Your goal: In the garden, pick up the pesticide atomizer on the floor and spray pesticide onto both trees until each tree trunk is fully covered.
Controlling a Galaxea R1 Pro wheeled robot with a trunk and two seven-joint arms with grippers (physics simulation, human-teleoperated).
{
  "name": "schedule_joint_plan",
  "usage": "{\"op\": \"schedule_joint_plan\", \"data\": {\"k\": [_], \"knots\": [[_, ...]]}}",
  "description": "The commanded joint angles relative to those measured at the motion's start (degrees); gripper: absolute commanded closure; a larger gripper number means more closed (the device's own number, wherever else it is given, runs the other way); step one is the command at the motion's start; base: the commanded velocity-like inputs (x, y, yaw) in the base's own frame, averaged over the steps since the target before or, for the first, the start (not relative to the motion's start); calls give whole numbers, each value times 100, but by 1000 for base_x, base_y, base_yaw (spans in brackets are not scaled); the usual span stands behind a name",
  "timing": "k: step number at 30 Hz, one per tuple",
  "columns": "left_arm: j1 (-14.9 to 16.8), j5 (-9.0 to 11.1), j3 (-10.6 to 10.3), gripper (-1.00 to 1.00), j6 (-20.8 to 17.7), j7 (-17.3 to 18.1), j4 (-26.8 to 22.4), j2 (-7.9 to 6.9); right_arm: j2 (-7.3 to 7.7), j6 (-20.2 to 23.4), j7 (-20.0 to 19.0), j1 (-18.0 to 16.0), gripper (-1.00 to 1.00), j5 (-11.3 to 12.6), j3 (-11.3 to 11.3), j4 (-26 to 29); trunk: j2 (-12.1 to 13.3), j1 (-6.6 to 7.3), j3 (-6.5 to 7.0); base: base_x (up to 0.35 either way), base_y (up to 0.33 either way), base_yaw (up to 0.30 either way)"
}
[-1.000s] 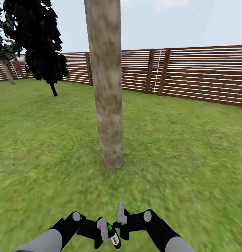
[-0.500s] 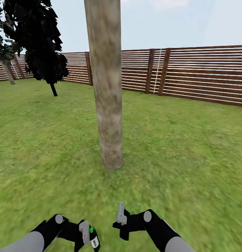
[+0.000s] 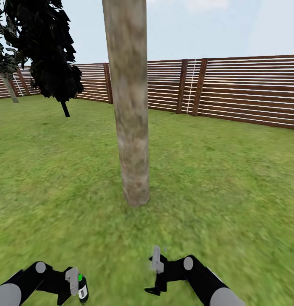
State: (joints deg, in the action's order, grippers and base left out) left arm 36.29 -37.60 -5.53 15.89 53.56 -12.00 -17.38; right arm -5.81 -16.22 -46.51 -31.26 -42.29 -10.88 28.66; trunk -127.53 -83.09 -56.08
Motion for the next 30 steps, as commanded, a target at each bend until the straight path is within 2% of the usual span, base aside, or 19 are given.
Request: {"op": "schedule_joint_plan", "data": {"k": [1,2,4,5,6,8,9,10,12,13,14,15,16,17,18,20,24,26,30], "knots": [[1,34,-32,100,6,-260,9,-25,164,-37,52,6,-100,-40,13,-1,-2,1,-5,0,0,0],[1,48,-27,100,-2,-485,28,-29,264,-38,125,11,-100,-35,19,-15,-2,1,-5,0,0,0],[1,139,-21,100,-15,-1125,60,-32,513,-38,520,19,-100,18,53,-205,-2,1,-5,0,0,0],[1,237,-20,100,-25,-1447,86,-28,612,-39,895,22,-100,133,137,-420,-2,1,-5,0,0,0],[1,323,-16,100,-35,-1613,134,-17,654,-39,1197,23,-100,240,228,-598,-2,1,-5,0,0,0],[1,662,-5,100,-120,-1915,307,9,705,-39,2063,29,-100,501,463,-1146,-2,1,-5,0,0,0],[1,972,-3,100,-259,-2083,367,16,718,-41,2674,29,-100,599,553,-1489,-2,1,-5,0,0,0],[1,1171,-2,100,-374,-2184,392,18,722,-43,3050,30,-100,637,589,-1672,-2,1,-5,0,0,0],[1,1696,-1,100,-827,-2561,436,24,718,-40,4132,31,-100,791,639,-2082,-2,1,-5,0,0,0],[1,1915,-1,100,-1065,-2756,445,32,704,-40,4597,31,-100,984,648,-2227,-2,1,-5,0,0,0],[1,2114,-1,100,-1299,-2931,449,41,691,-39,4993,32,-100,1319,653,-2336,-2,1,-5,0,0,0],[1,2282,1,100,-1502,-3064,451,60,688,-39,5278,32,-100,1752,655,-2408,-2,1,-5,0,0,0],[1,2391,4,100,-1638,-3142,448,88,692,-39,5418,32,-100,2077,656,-2445,-2,1,-5,0,0,0],[1,2561,6,100,-1853,-3285,446,144,706,-41,5574,32,-100,2548,657,-2483,-2,1,-5,0,0,0],[1,2784,12,100,-2160,-3586,439,243,737,-45,5741,32,-100,3028,657,-2510,-2,1,-5,0,0,0],[1,3084,16,100,-2524,-4136,404,462,857,-44,6033,34,-100,3369,652,-2526,-2,1,-5,0,0,0],[7,3245,10,100,-2652,-4622,359,791,903,-61,6294,77,-100,3462,649,-2540,-2,1,-5,0,0,0],[9,3244,2,100,-2654,-4670,350,966,900,-58,6300,82,-100,3474,644,-2540,-2,1,-5,6,0,0],[9,3265,7,100,-2649,-4689,342,1060,890,-57,6295,84,-100,3484,645,-2540,-2,1,-5,220,-4,0]]}}
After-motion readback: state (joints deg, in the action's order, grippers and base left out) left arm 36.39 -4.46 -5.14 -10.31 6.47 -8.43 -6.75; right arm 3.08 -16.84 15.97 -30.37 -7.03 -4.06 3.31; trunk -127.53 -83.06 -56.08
